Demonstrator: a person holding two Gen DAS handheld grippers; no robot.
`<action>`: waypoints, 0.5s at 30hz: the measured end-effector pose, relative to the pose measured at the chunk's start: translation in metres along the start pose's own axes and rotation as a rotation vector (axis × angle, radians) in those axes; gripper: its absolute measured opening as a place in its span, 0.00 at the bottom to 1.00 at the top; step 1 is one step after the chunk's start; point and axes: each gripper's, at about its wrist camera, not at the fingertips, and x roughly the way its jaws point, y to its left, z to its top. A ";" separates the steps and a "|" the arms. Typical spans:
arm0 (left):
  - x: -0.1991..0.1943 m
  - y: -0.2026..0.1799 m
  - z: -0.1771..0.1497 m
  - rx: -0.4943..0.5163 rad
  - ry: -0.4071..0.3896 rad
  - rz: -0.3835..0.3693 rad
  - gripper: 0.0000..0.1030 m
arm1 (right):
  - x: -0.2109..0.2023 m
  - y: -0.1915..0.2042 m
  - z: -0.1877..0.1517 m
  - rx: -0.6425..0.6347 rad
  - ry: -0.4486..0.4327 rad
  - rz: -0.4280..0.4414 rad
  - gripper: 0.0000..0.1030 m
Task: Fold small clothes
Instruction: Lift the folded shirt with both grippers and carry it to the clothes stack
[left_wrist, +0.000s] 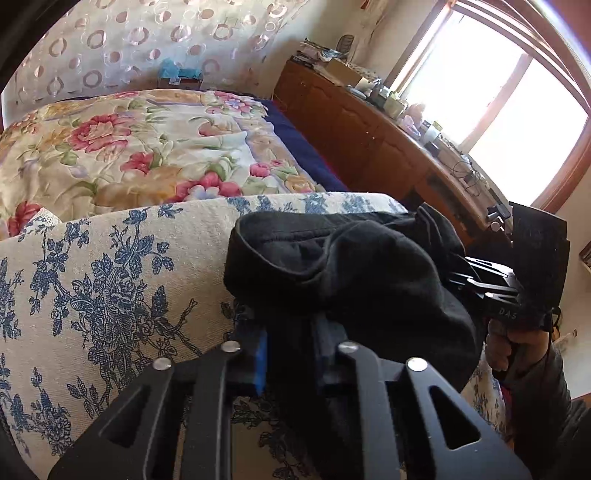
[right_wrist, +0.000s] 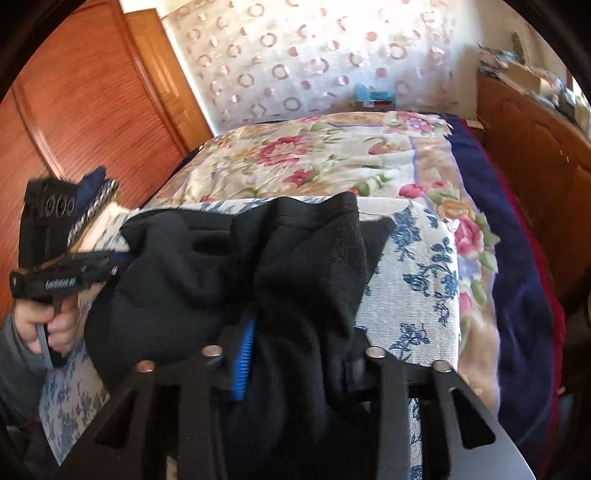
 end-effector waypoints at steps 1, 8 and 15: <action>-0.005 -0.003 0.000 0.010 -0.014 -0.008 0.14 | -0.003 0.004 0.001 -0.019 -0.008 -0.017 0.23; -0.062 -0.027 -0.002 0.064 -0.136 -0.050 0.13 | -0.041 0.029 0.011 -0.077 -0.146 -0.034 0.20; -0.147 -0.018 -0.014 0.057 -0.312 0.003 0.12 | -0.069 0.093 0.040 -0.205 -0.268 0.016 0.20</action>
